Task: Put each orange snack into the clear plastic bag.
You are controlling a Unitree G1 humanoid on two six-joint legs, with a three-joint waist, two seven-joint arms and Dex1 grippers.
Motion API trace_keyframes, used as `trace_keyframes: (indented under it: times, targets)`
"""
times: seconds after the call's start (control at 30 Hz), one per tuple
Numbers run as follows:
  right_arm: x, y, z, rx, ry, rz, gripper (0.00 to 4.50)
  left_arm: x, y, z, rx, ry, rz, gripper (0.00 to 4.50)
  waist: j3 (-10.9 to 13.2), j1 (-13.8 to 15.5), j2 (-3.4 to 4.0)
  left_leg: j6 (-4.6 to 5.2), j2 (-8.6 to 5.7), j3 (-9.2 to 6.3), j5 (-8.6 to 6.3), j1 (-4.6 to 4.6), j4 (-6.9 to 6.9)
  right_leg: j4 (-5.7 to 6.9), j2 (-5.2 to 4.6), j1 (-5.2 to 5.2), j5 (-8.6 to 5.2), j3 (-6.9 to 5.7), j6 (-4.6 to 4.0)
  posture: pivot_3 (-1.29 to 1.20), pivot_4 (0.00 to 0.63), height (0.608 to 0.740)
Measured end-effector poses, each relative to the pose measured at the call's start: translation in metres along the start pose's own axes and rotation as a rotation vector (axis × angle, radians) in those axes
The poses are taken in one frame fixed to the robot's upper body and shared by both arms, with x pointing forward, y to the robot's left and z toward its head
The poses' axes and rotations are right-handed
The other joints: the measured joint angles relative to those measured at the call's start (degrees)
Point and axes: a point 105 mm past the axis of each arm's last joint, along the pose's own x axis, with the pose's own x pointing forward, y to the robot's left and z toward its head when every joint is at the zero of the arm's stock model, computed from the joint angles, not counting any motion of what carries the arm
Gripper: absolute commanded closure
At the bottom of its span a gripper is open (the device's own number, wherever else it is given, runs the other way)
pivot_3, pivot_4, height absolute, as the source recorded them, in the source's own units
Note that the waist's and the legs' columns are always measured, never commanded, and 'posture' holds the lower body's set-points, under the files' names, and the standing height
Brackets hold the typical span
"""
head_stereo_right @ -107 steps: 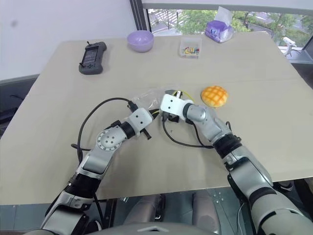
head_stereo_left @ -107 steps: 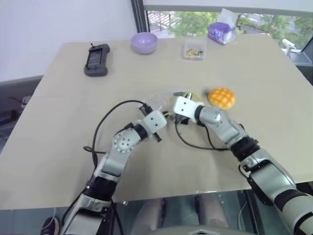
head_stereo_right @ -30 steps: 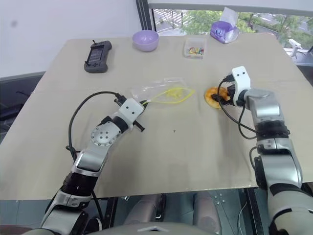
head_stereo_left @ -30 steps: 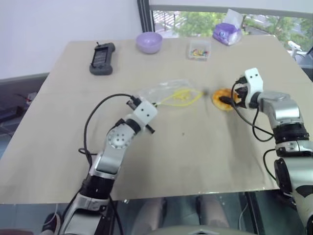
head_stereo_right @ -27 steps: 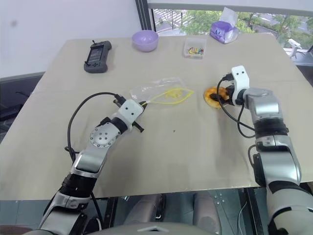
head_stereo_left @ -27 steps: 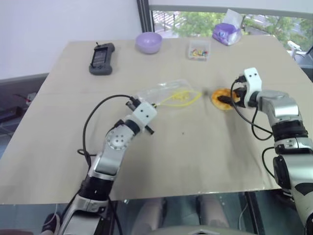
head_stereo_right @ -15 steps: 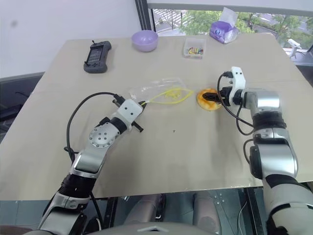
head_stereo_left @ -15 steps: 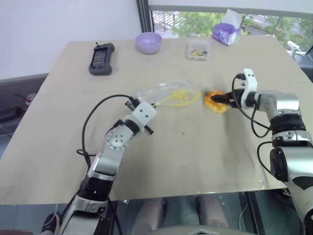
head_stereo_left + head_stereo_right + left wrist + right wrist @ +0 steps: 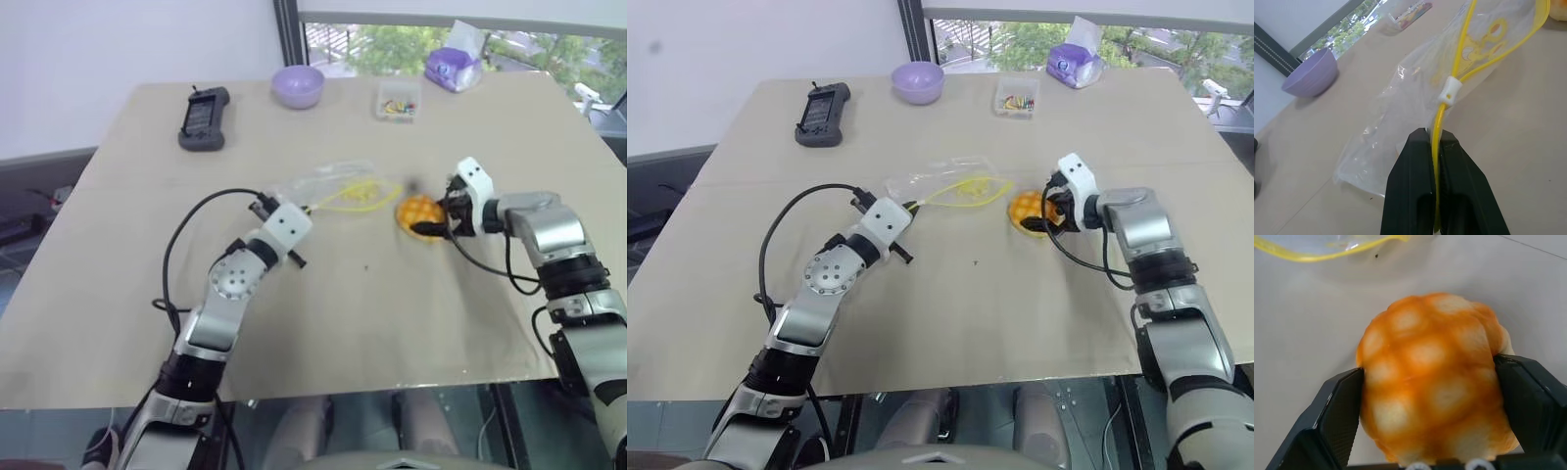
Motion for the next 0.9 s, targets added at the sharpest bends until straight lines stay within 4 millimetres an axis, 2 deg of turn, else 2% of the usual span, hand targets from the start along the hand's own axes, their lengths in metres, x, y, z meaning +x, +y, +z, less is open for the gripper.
trace_keyframes:
  times: [0.07,0.17,0.23,0.27,0.33,0.4,0.47,0.6,0.77,0.9]
  targets:
    - [0.000,0.000,-0.001,-0.015,0.007,-0.008,0.09,0.000,0.000,0.000,0.000,0.000,0.001,4.50,0.0,0.0,-0.03,0.00,0.00,0.00,0.00,0.00,0.00,0.00,0.00,0.01,0.00,0.00,0.00,0.00,0.150,0.740]
    - [0.002,-0.001,-0.002,-0.018,0.012,-0.020,0.89,0.000,0.000,0.000,0.000,0.000,0.001,4.50,-0.1,0.0,-0.13,0.00,0.00,-0.01,0.00,0.01,0.00,0.00,0.00,0.02,0.00,0.00,0.00,0.00,0.150,0.740]
    - [0.004,-0.001,-0.002,-0.016,0.013,-0.021,1.82,0.000,0.000,0.000,0.000,0.000,0.001,4.50,-0.2,0.0,-0.20,0.00,0.00,-0.01,0.00,0.02,0.00,0.00,0.00,0.02,0.00,0.00,0.00,0.00,0.150,0.740]
    - [0.004,0.000,-0.002,-0.014,0.013,-0.020,2.14,0.000,0.000,0.000,0.000,0.000,0.001,4.50,-0.2,0.0,-0.21,0.00,0.01,-0.01,0.00,0.02,0.00,0.00,0.00,0.03,0.00,0.00,0.00,0.00,0.150,0.740]
    - [0.006,0.001,-0.003,-0.008,0.012,-0.016,3.13,0.000,0.000,0.000,0.000,0.000,0.001,4.50,-0.2,0.0,-0.25,0.00,0.01,-0.01,0.00,0.03,0.00,0.00,0.00,0.04,0.00,0.00,0.00,0.00,0.150,0.740]
    - [0.006,0.002,-0.003,0.001,0.010,-0.012,3.91,0.000,0.000,0.000,0.001,0.000,0.001,4.50,-0.3,0.0,-0.26,0.00,0.01,-0.02,0.00,0.04,0.01,0.00,0.00,0.05,0.00,0.00,0.00,0.00,0.150,0.740]
    - [0.006,0.003,-0.003,0.012,0.007,-0.008,4.44,0.000,0.001,0.001,0.001,-0.002,0.002,4.50,-0.3,0.0,-0.26,0.00,0.01,-0.03,0.00,0.05,0.01,0.00,0.00,0.07,0.00,-0.02,0.00,0.00,0.150,0.740]
    - [0.004,0.003,-0.004,0.019,0.006,-0.008,4.48,0.001,0.001,0.002,0.002,-0.005,0.003,4.50,-0.3,0.1,-0.26,0.00,0.00,-0.05,0.00,0.04,0.01,-0.01,0.00,0.07,0.00,-0.03,0.00,0.00,0.150,0.740]
    - [-0.015,0.007,-0.011,-0.060,0.052,0.022,4.48,0.001,0.001,0.002,0.003,-0.008,0.004,4.50,-0.3,0.7,-0.25,0.00,-0.06,-0.15,0.00,-0.07,0.03,-0.08,-0.08,0.06,0.00,-0.15,0.00,0.00,0.150,0.740]
    - [-0.033,0.027,0.000,-0.137,0.031,0.138,4.48,0.001,0.001,0.003,0.001,-0.010,0.003,4.50,-0.2,0.6,-0.18,0.01,-0.07,-0.14,0.00,-0.12,0.04,-0.07,-0.10,0.02,0.00,-0.14,0.00,0.00,0.150,0.740]
